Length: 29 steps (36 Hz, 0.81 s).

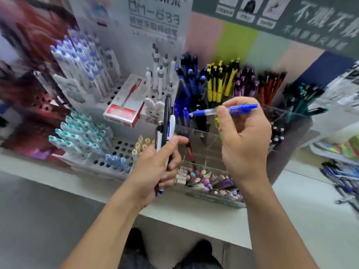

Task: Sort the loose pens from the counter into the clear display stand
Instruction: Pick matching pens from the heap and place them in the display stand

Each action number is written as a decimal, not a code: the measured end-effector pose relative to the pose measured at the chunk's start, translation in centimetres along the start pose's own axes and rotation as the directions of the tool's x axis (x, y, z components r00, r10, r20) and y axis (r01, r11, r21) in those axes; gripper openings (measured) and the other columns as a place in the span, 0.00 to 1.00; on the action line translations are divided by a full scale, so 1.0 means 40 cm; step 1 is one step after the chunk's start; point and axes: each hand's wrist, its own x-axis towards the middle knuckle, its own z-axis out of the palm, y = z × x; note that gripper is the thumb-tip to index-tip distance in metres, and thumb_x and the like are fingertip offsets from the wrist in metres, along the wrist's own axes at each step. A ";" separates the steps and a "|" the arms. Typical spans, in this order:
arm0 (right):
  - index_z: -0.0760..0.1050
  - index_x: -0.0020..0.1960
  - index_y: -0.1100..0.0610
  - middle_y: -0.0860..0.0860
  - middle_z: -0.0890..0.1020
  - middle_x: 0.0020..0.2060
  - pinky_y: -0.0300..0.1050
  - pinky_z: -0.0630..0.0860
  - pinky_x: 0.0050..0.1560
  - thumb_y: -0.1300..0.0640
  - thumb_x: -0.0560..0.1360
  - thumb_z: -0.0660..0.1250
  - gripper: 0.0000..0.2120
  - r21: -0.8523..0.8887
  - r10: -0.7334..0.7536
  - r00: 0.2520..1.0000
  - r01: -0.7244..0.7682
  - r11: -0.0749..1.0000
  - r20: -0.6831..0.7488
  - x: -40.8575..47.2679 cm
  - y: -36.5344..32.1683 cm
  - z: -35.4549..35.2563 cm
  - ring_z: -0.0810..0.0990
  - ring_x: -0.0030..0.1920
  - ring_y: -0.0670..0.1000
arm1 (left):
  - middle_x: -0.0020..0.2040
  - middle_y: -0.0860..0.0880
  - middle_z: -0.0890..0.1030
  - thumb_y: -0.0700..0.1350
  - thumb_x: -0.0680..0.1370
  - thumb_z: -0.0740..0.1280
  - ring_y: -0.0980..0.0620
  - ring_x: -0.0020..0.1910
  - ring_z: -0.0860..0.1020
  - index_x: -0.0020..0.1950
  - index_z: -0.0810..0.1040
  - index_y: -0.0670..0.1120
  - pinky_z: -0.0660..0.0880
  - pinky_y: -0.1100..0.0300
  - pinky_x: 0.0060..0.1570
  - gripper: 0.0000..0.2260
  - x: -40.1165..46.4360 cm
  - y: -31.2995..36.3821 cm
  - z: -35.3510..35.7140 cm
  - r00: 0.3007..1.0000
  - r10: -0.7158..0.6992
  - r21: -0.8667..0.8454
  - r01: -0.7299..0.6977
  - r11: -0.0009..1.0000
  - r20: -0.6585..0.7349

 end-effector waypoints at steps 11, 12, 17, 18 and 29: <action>0.79 0.43 0.52 0.48 0.80 0.40 0.52 0.77 0.46 0.49 0.77 0.72 0.08 -0.563 0.114 0.945 0.083 0.823 0.306 0.109 0.014 0.117 0.78 0.42 0.51 | 0.33 0.49 0.67 0.48 0.77 0.64 0.58 0.22 0.59 0.60 0.77 0.44 0.57 0.68 0.17 0.14 0.017 0.013 -0.044 0.988 -0.089 -0.139 0.107 0.984 0.128; 0.79 0.43 0.53 0.48 0.80 0.40 0.51 0.77 0.45 0.48 0.77 0.72 0.09 -0.587 0.121 0.942 0.091 0.804 0.312 0.113 0.012 0.123 0.78 0.42 0.51 | 0.33 0.49 0.67 0.48 0.77 0.64 0.58 0.22 0.59 0.60 0.77 0.44 0.57 0.67 0.18 0.14 0.017 0.017 -0.045 0.986 -0.092 -0.152 0.114 0.982 0.142; 0.81 0.46 0.55 0.46 0.79 0.33 0.40 0.74 0.37 0.53 0.78 0.72 0.06 -0.393 0.023 0.976 0.066 0.917 0.217 0.111 -0.009 0.137 0.76 0.34 0.47 | 0.34 0.50 0.69 0.45 0.81 0.65 0.56 0.23 0.61 0.54 0.74 0.48 0.58 0.66 0.19 0.03 0.023 0.020 -0.051 0.995 -0.063 0.022 0.061 0.998 0.072; 0.82 0.46 0.56 0.46 0.81 0.34 0.40 0.74 0.39 0.53 0.79 0.72 0.07 -0.402 0.011 0.976 0.079 0.912 0.217 0.111 -0.009 0.135 0.77 0.35 0.46 | 0.34 0.50 0.70 0.44 0.82 0.64 0.56 0.24 0.61 0.53 0.73 0.49 0.58 0.66 0.20 0.01 0.024 0.017 -0.053 0.998 -0.043 0.092 0.038 0.995 0.049; 0.78 0.37 0.55 0.50 0.79 0.30 0.53 0.80 0.39 0.47 0.83 0.63 0.20 -0.650 0.169 0.868 0.208 0.730 0.467 0.145 -0.020 0.144 0.77 0.32 0.53 | 0.32 0.50 0.70 0.51 0.83 0.62 0.54 0.23 0.60 0.60 0.72 0.45 0.58 0.65 0.20 0.11 0.024 0.026 -0.054 0.995 0.081 0.233 -0.065 0.970 -0.061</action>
